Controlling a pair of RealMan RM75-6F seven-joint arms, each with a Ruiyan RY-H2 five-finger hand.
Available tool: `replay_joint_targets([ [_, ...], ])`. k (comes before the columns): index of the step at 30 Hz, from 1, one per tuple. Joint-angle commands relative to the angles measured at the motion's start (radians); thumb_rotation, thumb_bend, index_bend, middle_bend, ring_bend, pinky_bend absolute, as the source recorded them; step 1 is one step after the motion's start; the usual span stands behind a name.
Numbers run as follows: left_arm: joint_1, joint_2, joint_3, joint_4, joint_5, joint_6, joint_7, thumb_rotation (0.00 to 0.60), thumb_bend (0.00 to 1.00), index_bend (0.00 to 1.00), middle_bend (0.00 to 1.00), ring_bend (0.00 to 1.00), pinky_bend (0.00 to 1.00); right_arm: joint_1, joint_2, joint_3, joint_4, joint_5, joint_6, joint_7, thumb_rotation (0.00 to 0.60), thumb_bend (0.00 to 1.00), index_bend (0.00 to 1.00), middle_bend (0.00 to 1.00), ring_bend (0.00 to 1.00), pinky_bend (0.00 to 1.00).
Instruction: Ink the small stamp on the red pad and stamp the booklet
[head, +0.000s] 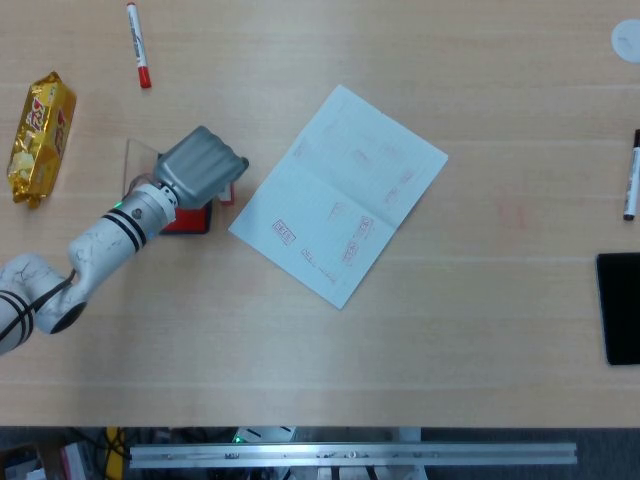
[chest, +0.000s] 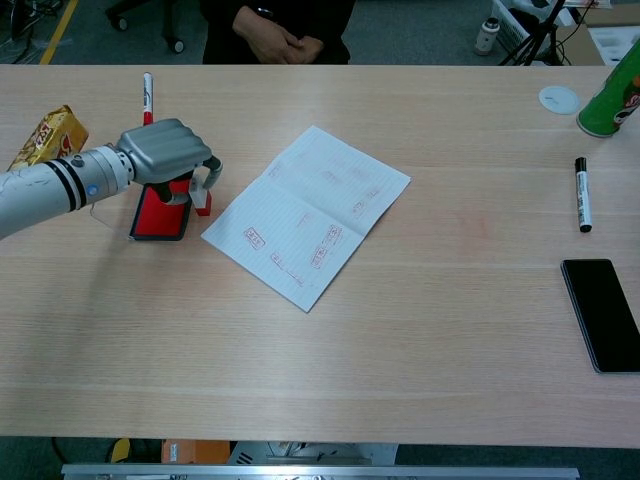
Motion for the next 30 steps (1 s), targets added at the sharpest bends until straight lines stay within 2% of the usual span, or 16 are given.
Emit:
replay_joint_targets([
  [1,0.0,0.007,-0.001,-0.014,-0.009,-0.008,0.009,0.6,0.24,0.48,1.0,1.0,1.0,-0.001,0.001,-0.001,0.002,-0.002,0.0,0.005,0.6,0.19,0.37,0.42,0.37,0.47],
  [25,0.009,0.044,-0.026,-0.133,-0.098,-0.037,0.126,0.6,0.24,0.54,1.0,1.0,1.0,-0.01,-0.001,-0.006,0.028,-0.019,0.007,0.044,0.6,0.19,0.37,0.42,0.37,0.47],
  [30,0.011,0.049,-0.031,-0.15,-0.111,-0.036,0.143,0.6,0.24,0.53,1.0,1.0,1.0,-0.01,-0.001,-0.006,0.031,-0.02,0.008,0.049,0.6,0.19,0.37,0.42,0.38,0.47],
])
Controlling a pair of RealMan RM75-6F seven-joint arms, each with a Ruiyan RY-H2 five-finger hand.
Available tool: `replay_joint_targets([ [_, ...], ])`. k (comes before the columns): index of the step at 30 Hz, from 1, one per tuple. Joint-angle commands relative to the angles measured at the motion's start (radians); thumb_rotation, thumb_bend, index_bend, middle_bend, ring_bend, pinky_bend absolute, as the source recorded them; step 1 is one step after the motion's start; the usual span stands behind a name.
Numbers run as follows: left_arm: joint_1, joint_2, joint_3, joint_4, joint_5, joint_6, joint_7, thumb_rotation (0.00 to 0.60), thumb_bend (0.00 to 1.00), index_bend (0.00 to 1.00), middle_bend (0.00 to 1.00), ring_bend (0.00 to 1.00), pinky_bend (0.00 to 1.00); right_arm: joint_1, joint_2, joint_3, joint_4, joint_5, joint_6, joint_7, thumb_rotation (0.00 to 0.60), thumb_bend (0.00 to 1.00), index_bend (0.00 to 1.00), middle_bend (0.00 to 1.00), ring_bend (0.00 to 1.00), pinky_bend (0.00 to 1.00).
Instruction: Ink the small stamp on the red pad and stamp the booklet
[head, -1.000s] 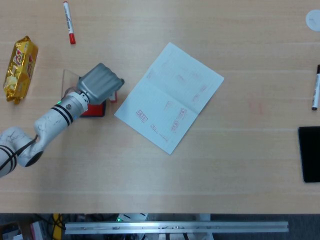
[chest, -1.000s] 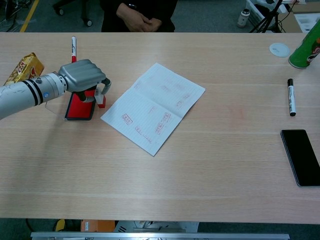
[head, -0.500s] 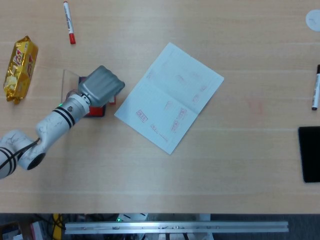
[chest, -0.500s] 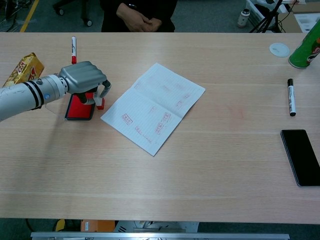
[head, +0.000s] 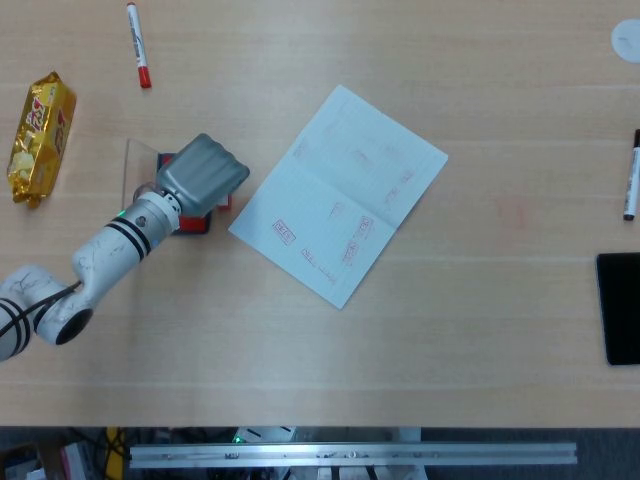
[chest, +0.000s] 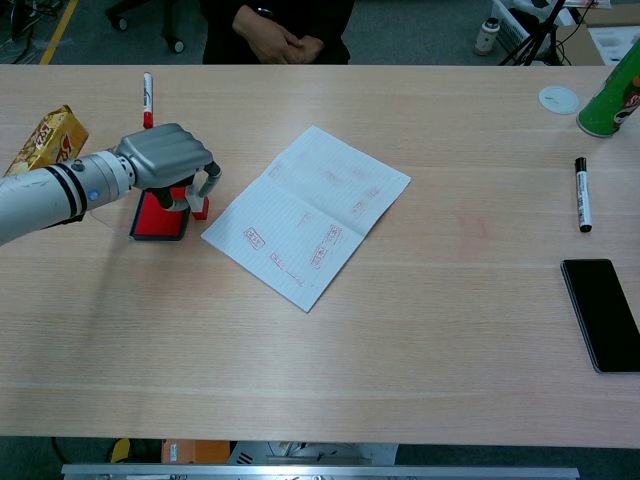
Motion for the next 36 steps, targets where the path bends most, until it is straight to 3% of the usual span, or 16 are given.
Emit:
replay_joint_targets([
  [1,0.001,0.002,-0.001,-0.006,-0.004,0.002,0.007,0.6,0.24,0.52,1.0,1.0,1.0,0.0,0.0,0.0,0.001,0.0,0.0,0.001,0.6,0.19,0.37,0.42,0.38,0.47],
  [11,0.015,0.036,-0.001,-0.047,-0.013,0.024,0.028,0.6,0.24,0.41,0.96,0.96,1.0,-0.001,0.002,0.0,0.002,-0.006,0.002,0.007,0.6,0.19,0.37,0.42,0.38,0.47],
  [21,0.054,0.126,0.023,-0.128,-0.021,0.054,0.055,0.6,0.24,0.33,0.94,0.95,1.0,-0.002,0.005,-0.001,-0.004,-0.016,0.009,0.008,0.6,0.19,0.37,0.42,0.38,0.47],
  [29,0.09,0.184,0.04,-0.177,-0.027,0.083,0.065,0.6,0.24,0.22,0.79,0.8,1.0,0.0,0.005,-0.002,-0.006,-0.023,0.007,0.008,0.6,0.19,0.37,0.42,0.38,0.47],
  [36,0.106,0.207,0.039,-0.223,-0.019,0.111,0.087,0.6,0.24,0.2,0.75,0.76,1.0,0.002,0.004,-0.002,-0.005,-0.027,0.007,0.013,0.6,0.19,0.37,0.42,0.39,0.47],
])
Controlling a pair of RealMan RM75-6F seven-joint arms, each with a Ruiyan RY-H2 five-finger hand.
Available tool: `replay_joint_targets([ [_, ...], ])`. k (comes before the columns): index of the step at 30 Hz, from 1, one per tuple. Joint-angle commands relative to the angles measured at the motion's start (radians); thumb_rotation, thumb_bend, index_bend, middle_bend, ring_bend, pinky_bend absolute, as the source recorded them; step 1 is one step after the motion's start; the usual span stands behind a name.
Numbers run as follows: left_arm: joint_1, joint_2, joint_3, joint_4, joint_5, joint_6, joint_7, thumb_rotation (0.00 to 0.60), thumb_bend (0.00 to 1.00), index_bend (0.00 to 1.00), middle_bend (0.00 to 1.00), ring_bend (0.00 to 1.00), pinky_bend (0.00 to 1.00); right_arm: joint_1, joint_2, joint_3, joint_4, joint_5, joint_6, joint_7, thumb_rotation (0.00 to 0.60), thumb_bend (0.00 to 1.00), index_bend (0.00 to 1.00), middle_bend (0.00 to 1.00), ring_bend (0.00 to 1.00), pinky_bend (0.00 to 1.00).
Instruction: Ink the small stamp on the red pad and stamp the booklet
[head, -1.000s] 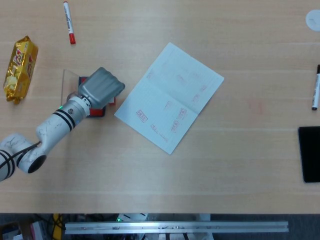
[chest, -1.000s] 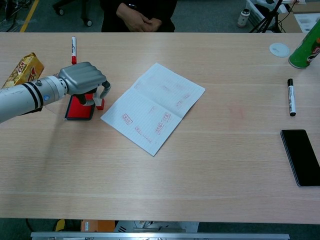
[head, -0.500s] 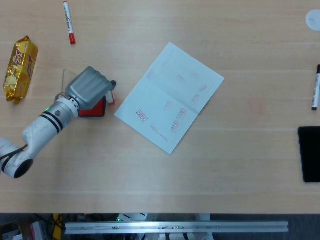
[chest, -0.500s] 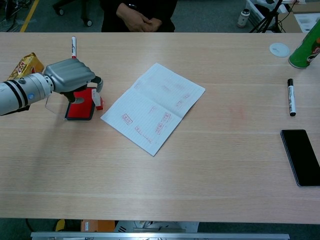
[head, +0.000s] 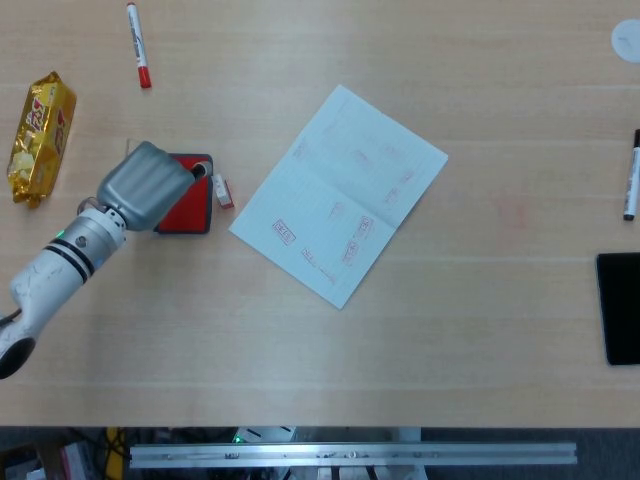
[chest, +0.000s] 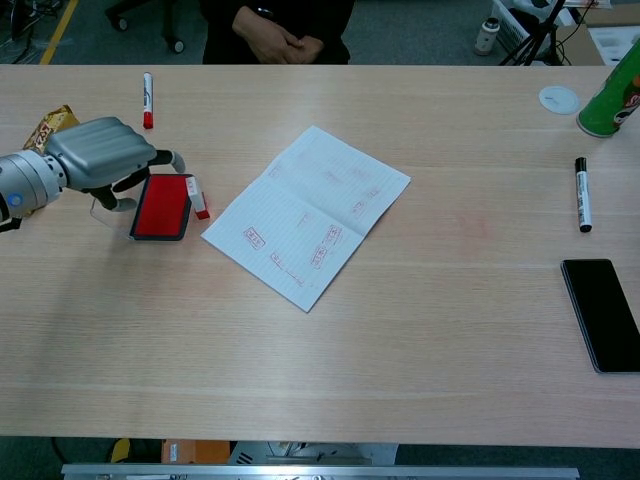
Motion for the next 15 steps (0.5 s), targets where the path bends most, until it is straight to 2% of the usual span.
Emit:
replay_joint_targets([
  [1,0.009,0.009,0.002,-0.012,0.006,0.013,0.009,0.6,0.24,0.19,0.74,0.74,1.0,0.0,0.0,0.0,0.001,-0.001,0.0,0.002,0.6,0.19,0.37,0.42,0.39,0.47],
  [2,0.013,0.014,0.004,-0.018,0.005,0.017,0.015,0.6,0.24,0.16,0.68,0.68,1.0,0.0,0.001,0.0,0.002,-0.001,0.0,0.003,0.6,0.19,0.37,0.42,0.39,0.47],
  [4,0.019,0.025,0.007,-0.031,-0.005,0.013,0.028,0.6,0.24,0.09,0.53,0.54,0.93,0.0,0.001,0.0,0.004,0.0,0.0,0.005,0.6,0.19,0.37,0.42,0.39,0.47],
  [6,0.026,0.036,0.008,-0.045,-0.02,0.011,0.046,0.6,0.24,0.02,0.32,0.35,0.72,0.0,0.0,0.0,0.006,0.0,-0.001,0.006,0.6,0.19,0.37,0.42,0.39,0.47],
  [9,0.039,0.038,0.007,-0.056,-0.033,0.022,0.064,0.6,0.24,0.0,0.13,0.18,0.52,0.001,-0.002,0.0,0.01,-0.001,-0.003,0.01,0.6,0.19,0.37,0.42,0.39,0.47],
  [12,0.051,0.028,0.004,-0.05,-0.039,0.037,0.079,0.6,0.24,0.0,0.01,0.07,0.39,0.003,-0.003,-0.001,0.013,-0.002,-0.006,0.012,0.6,0.19,0.37,0.42,0.39,0.47],
  [15,0.057,0.019,0.0,-0.042,-0.049,0.04,0.095,0.6,0.24,0.0,0.0,0.02,0.35,0.004,-0.003,-0.001,0.013,-0.003,-0.007,0.012,0.6,0.19,0.37,0.42,0.39,0.47],
])
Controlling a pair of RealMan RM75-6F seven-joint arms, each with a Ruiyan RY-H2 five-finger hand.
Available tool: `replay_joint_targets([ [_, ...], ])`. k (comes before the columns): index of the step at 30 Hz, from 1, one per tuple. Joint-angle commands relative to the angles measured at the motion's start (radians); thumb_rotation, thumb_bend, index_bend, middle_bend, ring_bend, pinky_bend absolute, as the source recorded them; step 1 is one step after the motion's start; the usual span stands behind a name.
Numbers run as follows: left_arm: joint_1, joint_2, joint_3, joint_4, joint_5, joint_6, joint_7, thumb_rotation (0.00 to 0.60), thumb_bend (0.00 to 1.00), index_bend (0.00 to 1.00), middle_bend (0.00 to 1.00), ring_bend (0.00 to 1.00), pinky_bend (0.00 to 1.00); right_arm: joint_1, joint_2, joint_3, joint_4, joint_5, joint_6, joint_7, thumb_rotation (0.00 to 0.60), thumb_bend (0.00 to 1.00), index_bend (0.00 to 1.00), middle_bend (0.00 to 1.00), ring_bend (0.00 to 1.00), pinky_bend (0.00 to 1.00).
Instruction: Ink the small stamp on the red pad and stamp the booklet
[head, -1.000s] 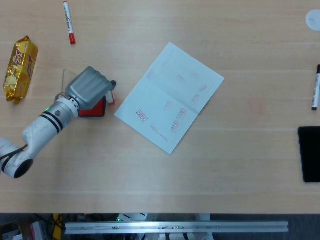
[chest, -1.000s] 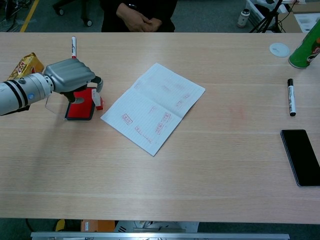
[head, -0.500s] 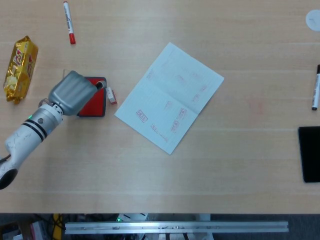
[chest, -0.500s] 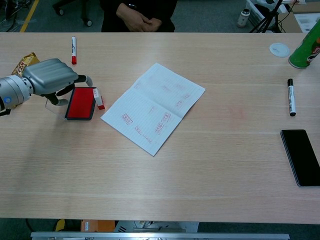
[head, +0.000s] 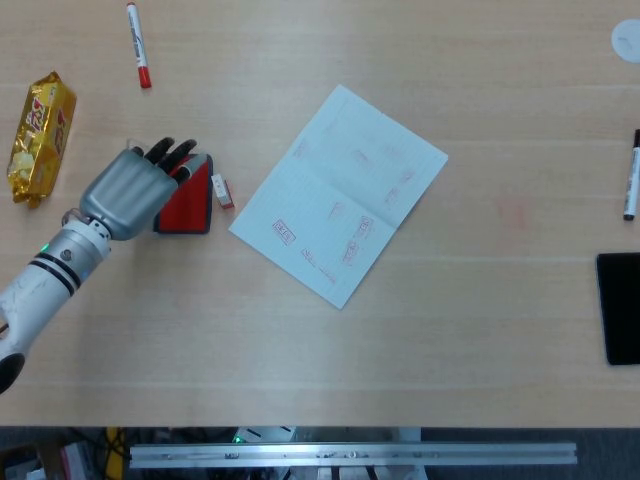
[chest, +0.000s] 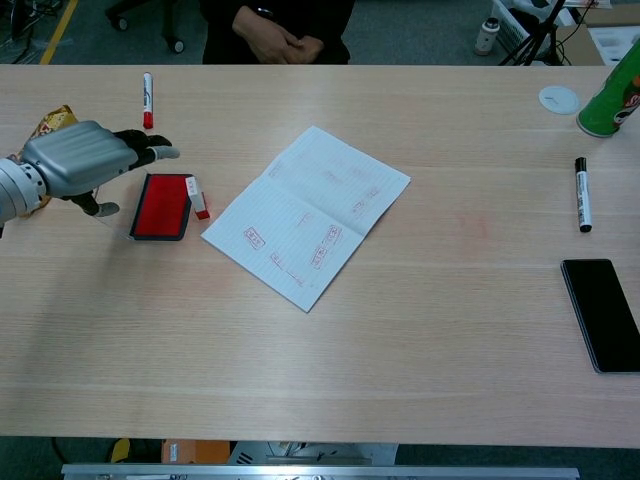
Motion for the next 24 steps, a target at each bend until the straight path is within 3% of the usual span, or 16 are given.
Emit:
replay_joint_targets([
  [1,0.005,-0.009,-0.005,0.007,-0.013,0.001,0.017,0.6,0.24,0.0,0.0,0.01,0.34,0.0,0.001,0.0,-0.001,0.0,0.0,-0.001,0.6,0.19,0.37,0.42,0.39,0.47],
  [24,0.016,-0.038,0.01,0.114,-0.038,-0.017,0.194,0.6,0.24,0.0,0.0,0.0,0.29,-0.004,0.006,0.0,-0.016,0.002,0.008,-0.017,0.6,0.19,0.37,0.42,0.39,0.47],
])
